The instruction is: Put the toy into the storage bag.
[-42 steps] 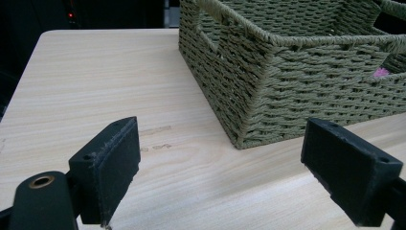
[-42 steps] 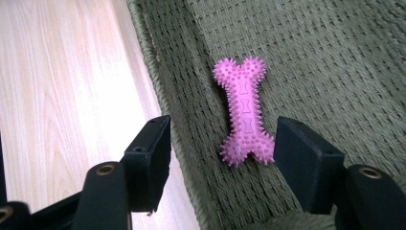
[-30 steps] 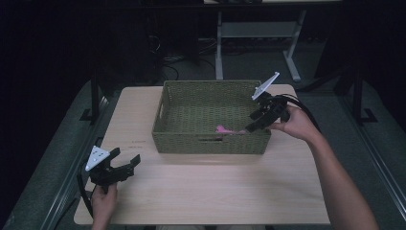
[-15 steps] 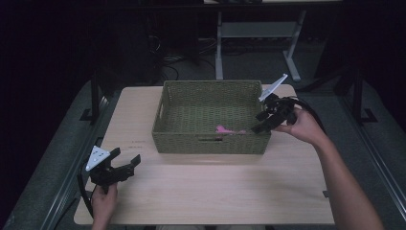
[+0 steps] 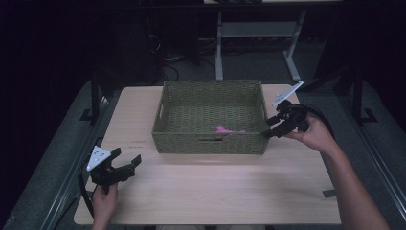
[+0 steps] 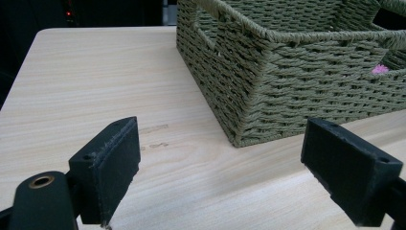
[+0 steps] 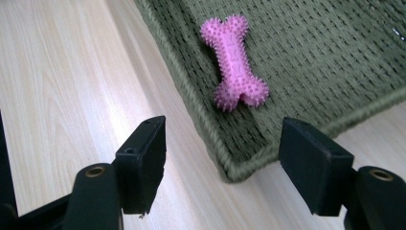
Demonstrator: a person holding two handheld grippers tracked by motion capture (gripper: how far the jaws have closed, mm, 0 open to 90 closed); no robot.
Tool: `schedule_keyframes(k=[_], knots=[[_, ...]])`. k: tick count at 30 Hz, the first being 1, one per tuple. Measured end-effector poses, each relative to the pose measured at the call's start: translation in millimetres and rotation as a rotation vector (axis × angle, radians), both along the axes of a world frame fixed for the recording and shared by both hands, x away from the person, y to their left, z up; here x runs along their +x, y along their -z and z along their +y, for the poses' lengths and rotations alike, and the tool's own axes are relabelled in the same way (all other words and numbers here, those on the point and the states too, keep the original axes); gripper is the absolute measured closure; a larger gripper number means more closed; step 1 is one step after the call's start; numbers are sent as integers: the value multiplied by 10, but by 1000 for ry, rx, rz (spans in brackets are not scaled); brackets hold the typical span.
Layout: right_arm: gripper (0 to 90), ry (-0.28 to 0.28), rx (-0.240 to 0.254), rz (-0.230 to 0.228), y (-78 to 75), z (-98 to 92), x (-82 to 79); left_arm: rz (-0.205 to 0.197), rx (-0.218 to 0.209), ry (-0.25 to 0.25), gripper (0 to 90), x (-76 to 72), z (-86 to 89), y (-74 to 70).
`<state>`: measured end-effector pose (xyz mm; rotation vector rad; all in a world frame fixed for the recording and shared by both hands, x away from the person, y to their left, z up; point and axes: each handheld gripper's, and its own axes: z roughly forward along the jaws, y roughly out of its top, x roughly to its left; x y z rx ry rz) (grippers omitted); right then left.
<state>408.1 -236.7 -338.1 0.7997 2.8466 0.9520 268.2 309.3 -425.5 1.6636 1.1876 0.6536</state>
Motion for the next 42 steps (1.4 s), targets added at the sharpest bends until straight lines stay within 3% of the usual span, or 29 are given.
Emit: schedule_keyframes(k=[21, 42], knots=[[314, 56, 56, 8, 140, -288, -240, 2, 6, 1, 128, -2, -12, 2], [306, 106, 93, 40, 483, -526, -489, 5, 10, 4, 128, -4, -26, 4]])
